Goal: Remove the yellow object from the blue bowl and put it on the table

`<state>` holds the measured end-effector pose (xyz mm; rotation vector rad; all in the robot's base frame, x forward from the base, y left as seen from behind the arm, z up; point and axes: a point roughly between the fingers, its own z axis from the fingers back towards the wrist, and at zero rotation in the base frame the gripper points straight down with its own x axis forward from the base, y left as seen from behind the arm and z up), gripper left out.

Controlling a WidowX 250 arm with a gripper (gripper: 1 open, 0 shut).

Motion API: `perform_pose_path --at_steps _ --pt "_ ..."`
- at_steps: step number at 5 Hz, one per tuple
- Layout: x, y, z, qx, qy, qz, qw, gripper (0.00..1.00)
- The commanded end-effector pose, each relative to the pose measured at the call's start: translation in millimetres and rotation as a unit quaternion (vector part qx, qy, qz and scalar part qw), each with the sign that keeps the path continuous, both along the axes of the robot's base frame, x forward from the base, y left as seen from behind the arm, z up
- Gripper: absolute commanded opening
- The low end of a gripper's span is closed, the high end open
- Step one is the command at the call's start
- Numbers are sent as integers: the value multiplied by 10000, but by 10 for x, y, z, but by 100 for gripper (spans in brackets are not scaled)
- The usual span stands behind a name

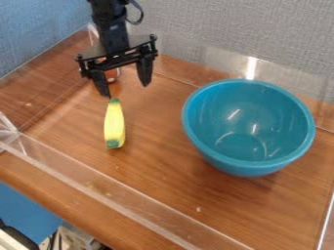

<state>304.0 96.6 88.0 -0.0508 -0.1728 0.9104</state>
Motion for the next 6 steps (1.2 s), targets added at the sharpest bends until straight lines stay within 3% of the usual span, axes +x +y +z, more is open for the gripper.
perform_pose_path --at_steps 1,4,6 --pt "111 150 155 126 -206 16 9997 100" --pt "255 -146 33 233 -65 -142 9996 100" --pt "340 -49 -57 291 48 -34 9996 100"
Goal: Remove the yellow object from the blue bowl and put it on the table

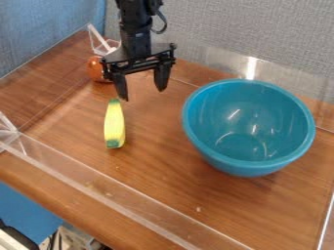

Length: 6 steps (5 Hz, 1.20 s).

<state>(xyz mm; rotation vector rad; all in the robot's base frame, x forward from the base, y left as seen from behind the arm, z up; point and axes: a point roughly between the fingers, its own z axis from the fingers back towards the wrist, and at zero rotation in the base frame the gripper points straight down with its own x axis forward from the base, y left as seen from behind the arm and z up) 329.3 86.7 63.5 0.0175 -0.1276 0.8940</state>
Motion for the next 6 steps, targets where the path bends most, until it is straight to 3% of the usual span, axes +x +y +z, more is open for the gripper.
perform_pose_path --at_steps 1,2,3,4,6 --pt "128 73 71 126 -228 172 9995 100" --pt "168 94 -32 162 -171 315 9992 100" --pt "117 51 -66 178 -135 219 9995 0" --pt "58 -1 -42 152 -112 104 9998 0" --pt "-121 -82 246 -232 -245 -341 9988 0"
